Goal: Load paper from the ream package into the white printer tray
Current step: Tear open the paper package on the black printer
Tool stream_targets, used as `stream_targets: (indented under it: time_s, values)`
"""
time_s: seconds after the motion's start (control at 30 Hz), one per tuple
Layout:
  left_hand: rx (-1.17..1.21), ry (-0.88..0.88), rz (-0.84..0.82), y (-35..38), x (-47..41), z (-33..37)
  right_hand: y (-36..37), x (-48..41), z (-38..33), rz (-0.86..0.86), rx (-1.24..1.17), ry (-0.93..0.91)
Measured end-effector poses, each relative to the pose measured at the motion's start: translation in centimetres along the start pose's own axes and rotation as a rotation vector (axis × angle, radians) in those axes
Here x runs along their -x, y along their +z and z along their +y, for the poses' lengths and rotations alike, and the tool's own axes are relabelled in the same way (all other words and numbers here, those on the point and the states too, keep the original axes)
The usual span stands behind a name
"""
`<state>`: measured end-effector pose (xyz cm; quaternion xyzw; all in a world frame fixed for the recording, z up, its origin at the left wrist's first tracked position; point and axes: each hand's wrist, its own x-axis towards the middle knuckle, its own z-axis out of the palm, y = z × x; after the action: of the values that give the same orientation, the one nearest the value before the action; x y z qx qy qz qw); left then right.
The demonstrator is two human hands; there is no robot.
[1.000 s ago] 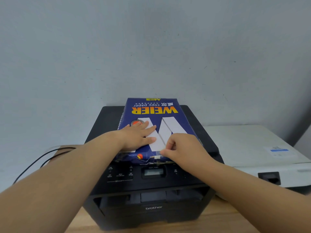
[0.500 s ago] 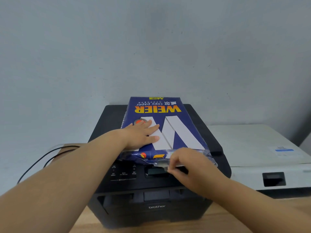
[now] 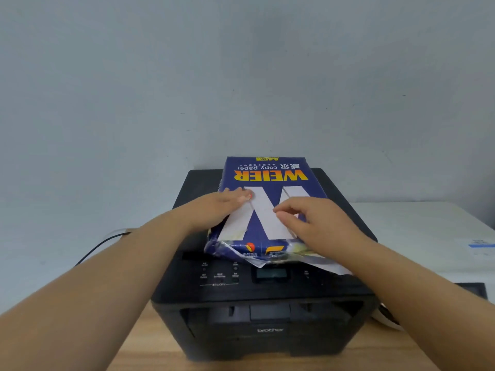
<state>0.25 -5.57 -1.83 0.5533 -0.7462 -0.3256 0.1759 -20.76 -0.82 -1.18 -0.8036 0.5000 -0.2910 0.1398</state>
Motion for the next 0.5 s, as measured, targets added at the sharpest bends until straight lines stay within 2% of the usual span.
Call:
stream_targets:
  time_s: [0.07,0.17,0.37,0.5]
  values:
    - [-0.222,0.003,-0.042,-0.7,0.7,-1.4,1.2,-1.7,-0.5,-0.159,0.064,0.018]
    - [-0.422,-0.036,-0.088,-0.9,1.4,-2.5,3.2,-3.3,-1.7,-0.359,0.263,-0.107]
    - [-0.577,-0.028,-0.081,-0.6,1.3,-2.6,3.5,-4.2,-2.9,-0.424,0.409,-0.240]
    - [-0.587,-0.001,-0.070,-0.5,0.9,-2.8,3.7,-4.2,-3.2,-0.387,0.388,-0.214]
